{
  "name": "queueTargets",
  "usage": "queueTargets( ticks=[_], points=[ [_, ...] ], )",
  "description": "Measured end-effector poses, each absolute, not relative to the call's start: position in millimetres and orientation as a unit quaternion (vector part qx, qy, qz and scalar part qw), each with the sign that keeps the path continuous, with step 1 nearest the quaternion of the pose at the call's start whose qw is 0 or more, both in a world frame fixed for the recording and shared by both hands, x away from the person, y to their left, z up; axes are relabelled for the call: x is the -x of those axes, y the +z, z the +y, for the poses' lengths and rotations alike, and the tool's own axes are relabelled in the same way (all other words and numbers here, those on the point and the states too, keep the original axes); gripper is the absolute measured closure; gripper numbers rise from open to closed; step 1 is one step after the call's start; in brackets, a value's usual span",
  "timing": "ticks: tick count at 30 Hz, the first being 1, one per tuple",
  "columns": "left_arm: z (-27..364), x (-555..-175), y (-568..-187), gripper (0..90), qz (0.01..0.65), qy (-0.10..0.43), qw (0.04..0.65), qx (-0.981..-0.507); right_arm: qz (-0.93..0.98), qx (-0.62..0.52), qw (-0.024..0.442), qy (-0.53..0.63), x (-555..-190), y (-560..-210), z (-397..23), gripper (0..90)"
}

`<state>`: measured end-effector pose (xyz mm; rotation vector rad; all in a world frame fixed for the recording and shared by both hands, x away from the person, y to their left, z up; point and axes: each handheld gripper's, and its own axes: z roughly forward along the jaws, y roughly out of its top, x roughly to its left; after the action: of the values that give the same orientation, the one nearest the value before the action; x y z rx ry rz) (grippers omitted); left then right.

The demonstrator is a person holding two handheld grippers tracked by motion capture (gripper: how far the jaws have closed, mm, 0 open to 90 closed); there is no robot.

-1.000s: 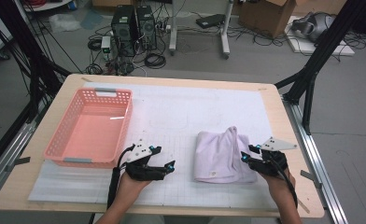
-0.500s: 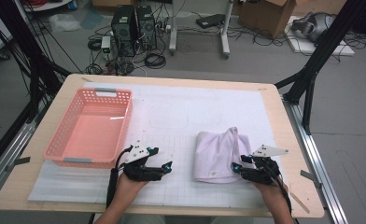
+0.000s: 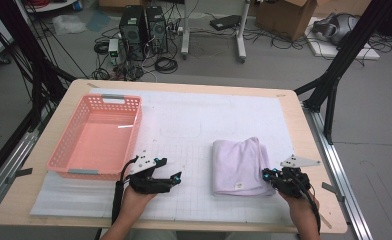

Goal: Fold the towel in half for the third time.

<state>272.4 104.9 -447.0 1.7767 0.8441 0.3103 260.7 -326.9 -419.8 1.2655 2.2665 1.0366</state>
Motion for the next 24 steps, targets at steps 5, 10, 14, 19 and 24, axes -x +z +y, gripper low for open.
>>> queueTargets(
  ticks=[5, 10, 14, 19, 24],
  points=[
    [104, -272, -447, 24.8, 0.356, 0.13, 0.544, -0.749, 0.788, -0.455, 0.175, 0.376, -259, -417, -330, 70.5],
    [106, -273, -447, 24.8, 0.357, 0.131, 0.544, -0.748, 0.781, -0.444, 0.184, 0.399, -255, -405, -324, 62.5],
    [105, -273, -448, 24.8, 0.358, 0.131, 0.543, -0.748, 0.794, -0.449, 0.167, 0.376, -261, -418, -312, 60.5],
    [105, -273, -448, 24.8, 0.355, 0.132, 0.542, -0.75, 0.787, -0.475, 0.139, 0.369, -264, -425, -319, 86.5],
    [106, -273, -448, 24.8, 0.357, 0.132, 0.542, -0.749, 0.786, -0.482, 0.175, 0.346, -253, -410, -327, 86.6]
  ],
)
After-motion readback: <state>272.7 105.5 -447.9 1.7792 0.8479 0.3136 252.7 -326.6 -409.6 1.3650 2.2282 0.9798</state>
